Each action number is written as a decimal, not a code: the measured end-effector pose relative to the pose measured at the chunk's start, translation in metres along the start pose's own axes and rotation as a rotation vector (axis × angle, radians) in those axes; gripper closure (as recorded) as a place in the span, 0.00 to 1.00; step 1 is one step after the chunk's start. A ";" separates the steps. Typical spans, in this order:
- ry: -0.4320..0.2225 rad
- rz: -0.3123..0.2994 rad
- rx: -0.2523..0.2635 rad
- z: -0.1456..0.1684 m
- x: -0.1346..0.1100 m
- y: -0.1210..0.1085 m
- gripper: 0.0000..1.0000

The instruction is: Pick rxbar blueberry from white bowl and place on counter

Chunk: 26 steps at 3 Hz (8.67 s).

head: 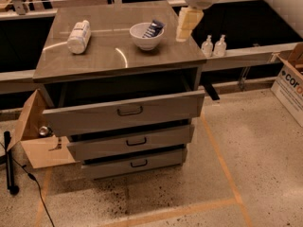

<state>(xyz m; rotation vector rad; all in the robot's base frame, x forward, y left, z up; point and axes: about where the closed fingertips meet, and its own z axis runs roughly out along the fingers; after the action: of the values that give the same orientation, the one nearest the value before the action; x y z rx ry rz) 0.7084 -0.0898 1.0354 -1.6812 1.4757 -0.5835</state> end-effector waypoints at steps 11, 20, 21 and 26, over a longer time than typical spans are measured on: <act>-0.132 -0.151 0.189 0.202 -0.048 -0.079 0.00; -0.115 0.126 -0.034 0.239 -0.019 -0.020 0.00; -0.076 0.228 -0.062 0.238 -0.006 -0.019 0.00; 0.027 0.457 -0.184 0.247 0.007 0.003 0.39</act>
Offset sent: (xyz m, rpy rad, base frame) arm 0.0446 0.0086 -0.0013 -0.0166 -0.1482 -0.0100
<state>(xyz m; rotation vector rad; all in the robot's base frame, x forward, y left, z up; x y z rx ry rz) 0.9001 -0.0302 0.8916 -1.4006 1.9029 -0.2261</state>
